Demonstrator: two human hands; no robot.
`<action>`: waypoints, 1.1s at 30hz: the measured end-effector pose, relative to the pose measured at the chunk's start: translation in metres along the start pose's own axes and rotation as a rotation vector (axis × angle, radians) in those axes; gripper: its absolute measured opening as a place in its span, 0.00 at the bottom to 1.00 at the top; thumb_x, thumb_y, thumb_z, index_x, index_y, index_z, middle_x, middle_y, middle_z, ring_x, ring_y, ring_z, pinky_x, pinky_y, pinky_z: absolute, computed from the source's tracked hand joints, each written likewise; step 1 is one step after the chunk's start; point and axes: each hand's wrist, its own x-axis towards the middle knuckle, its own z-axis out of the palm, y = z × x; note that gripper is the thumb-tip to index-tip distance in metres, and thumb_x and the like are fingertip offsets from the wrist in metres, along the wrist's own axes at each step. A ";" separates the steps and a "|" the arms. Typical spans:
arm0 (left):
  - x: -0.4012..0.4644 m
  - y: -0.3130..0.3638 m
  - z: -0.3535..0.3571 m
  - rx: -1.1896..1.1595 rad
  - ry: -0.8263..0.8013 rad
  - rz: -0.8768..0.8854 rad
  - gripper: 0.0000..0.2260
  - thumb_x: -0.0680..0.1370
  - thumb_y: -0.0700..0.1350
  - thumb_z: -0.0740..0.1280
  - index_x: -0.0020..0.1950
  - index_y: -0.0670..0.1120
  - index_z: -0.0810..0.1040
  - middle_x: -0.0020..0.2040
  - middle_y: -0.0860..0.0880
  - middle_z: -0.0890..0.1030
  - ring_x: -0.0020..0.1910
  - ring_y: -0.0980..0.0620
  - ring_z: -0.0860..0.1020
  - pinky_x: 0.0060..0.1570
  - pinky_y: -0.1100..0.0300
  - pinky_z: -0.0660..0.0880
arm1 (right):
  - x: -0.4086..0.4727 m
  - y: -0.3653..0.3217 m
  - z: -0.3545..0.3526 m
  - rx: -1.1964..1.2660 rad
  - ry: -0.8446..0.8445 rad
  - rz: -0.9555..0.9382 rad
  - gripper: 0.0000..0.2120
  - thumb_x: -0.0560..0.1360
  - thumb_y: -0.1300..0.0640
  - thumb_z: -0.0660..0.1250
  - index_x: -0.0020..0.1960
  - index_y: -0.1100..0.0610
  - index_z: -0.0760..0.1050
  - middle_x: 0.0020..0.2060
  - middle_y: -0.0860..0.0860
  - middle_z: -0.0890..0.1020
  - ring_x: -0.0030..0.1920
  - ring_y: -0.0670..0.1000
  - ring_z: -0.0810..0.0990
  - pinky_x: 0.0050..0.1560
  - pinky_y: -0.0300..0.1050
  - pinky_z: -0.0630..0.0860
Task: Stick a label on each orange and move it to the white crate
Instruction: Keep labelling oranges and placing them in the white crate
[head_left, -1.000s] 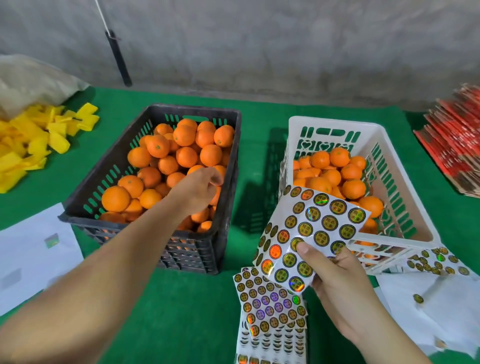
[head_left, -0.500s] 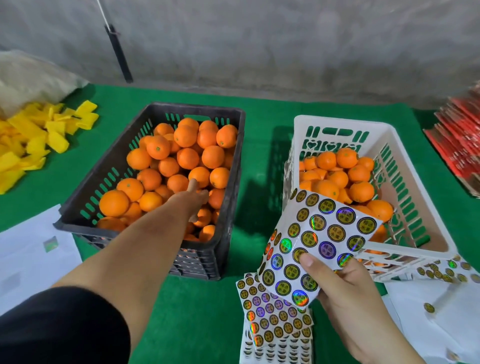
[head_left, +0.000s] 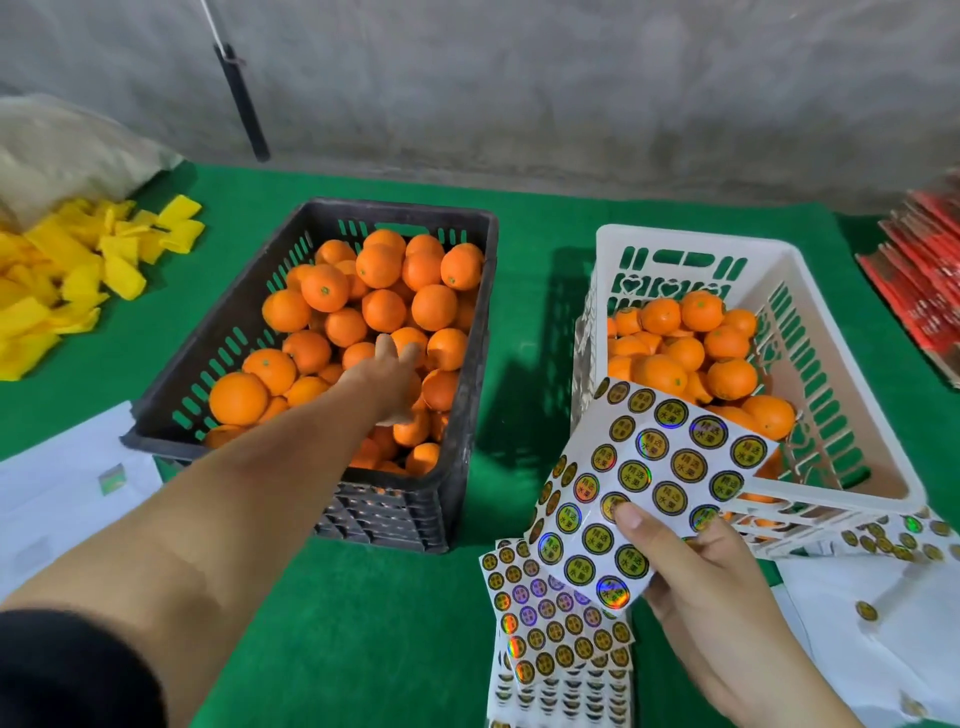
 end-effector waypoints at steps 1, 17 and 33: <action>-0.005 -0.002 -0.008 -0.167 0.026 -0.041 0.30 0.75 0.54 0.76 0.70 0.45 0.68 0.69 0.42 0.62 0.58 0.41 0.75 0.46 0.51 0.77 | -0.001 -0.002 0.002 0.006 0.009 0.003 0.16 0.73 0.56 0.74 0.61 0.47 0.86 0.61 0.54 0.86 0.60 0.56 0.86 0.51 0.45 0.84; -0.210 0.097 -0.019 -2.129 -0.159 0.460 0.29 0.68 0.56 0.83 0.66 0.50 0.81 0.65 0.42 0.82 0.65 0.40 0.80 0.65 0.46 0.78 | -0.022 -0.023 -0.023 -0.158 -0.020 0.169 0.22 0.73 0.54 0.76 0.66 0.44 0.81 0.59 0.52 0.87 0.55 0.52 0.88 0.48 0.43 0.83; -0.240 0.095 -0.029 -1.483 0.039 0.873 0.34 0.73 0.40 0.80 0.62 0.57 0.57 0.63 0.45 0.80 0.54 0.44 0.84 0.47 0.53 0.81 | -0.009 -0.083 0.000 -1.506 -0.256 -0.916 0.15 0.79 0.46 0.73 0.61 0.53 0.86 0.55 0.49 0.84 0.55 0.58 0.79 0.53 0.60 0.76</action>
